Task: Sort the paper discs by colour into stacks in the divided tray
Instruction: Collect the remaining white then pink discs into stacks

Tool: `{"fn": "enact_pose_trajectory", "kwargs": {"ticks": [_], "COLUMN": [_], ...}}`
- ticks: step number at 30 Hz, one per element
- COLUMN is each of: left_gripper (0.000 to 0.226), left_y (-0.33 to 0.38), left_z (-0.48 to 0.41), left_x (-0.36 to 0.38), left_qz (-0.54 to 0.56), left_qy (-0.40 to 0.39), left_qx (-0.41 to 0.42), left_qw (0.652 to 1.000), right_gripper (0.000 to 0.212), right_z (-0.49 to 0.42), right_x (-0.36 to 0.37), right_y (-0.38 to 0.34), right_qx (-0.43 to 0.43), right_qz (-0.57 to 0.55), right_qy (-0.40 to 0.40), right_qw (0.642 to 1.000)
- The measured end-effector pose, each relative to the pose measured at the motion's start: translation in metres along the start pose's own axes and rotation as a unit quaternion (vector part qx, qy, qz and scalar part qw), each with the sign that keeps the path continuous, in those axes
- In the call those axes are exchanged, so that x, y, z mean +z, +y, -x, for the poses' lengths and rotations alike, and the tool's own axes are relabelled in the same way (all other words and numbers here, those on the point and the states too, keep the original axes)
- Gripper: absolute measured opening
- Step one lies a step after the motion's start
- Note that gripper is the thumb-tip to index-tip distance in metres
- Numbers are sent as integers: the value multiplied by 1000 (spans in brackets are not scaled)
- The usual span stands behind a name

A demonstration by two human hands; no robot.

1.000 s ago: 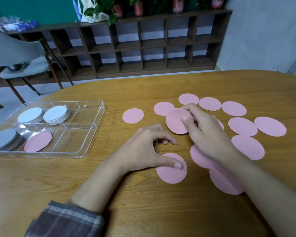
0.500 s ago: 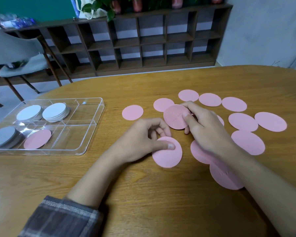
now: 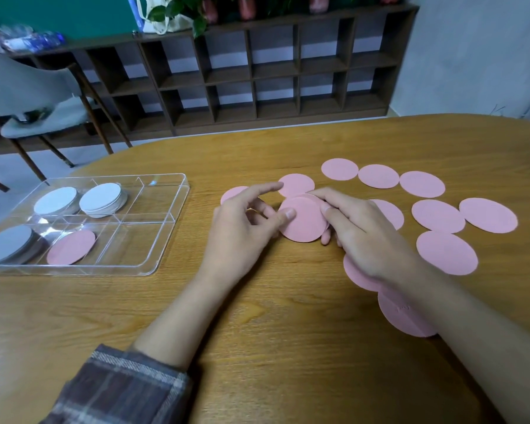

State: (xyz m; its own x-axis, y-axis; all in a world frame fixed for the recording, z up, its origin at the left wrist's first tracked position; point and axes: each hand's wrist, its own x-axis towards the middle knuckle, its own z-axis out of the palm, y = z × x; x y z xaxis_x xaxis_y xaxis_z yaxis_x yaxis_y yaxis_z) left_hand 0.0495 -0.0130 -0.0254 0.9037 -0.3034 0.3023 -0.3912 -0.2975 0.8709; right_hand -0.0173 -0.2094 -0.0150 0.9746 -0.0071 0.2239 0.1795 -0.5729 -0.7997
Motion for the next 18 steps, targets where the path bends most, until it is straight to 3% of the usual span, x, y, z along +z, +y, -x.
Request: {"fn": "enact_pose_trajectory", "kwargs": {"ticks": [10,15,18], "left_gripper": [10,36,58], "left_y": [6,-8,-22], "left_z": [3,-3,-8], "left_x": [3,0,-6], "left_qz": [-65,-158,-264], "left_qy": [70,42,-21], "left_qx": [46,92,32], "left_qw": [994,982,964], "right_gripper": [35,24,24], "right_z": [0,-3,-3], "right_x": [6,3,0], "right_y": [-1,6,9], "right_qx": [-63,-42,-29], "right_qz": [98,117,114], "right_qy": [-6,31,59], "right_qw": [993,992,991]}}
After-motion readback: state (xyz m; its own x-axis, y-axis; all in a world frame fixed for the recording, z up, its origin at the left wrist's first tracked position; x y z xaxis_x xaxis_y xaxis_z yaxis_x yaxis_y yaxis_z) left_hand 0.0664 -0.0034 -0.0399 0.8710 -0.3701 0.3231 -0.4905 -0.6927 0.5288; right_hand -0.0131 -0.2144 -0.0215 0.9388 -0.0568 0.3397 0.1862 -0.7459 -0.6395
